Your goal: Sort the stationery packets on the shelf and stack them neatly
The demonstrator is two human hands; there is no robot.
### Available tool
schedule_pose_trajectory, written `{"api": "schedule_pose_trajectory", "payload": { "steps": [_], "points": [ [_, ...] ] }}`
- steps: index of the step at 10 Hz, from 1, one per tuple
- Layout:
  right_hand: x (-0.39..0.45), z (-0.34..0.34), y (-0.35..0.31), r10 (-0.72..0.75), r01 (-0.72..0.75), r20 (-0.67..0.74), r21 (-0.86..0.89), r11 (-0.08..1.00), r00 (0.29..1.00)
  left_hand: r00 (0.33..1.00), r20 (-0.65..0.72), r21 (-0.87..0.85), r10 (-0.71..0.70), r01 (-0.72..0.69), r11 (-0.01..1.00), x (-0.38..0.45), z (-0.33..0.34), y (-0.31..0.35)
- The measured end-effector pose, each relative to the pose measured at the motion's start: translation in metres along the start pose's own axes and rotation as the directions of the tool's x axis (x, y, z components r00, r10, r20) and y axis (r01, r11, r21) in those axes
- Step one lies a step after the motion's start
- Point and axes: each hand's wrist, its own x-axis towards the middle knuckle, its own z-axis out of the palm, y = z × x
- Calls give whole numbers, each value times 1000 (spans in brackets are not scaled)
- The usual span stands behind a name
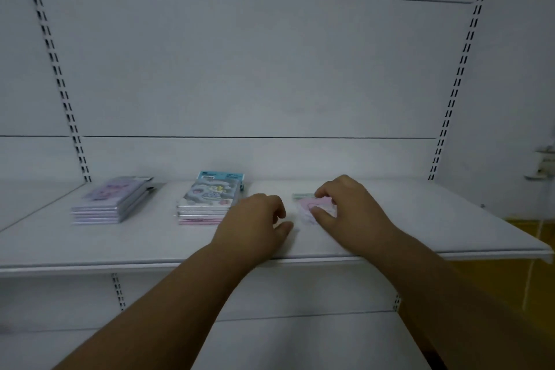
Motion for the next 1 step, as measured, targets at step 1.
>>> {"api": "schedule_pose_trajectory", "payload": {
  "steps": [1],
  "points": [
    [-2,11,-44,4,-4,-72,8,1000,997,995,-95,-11,5,-6,1000,-22,-19,-25]
  ]
}}
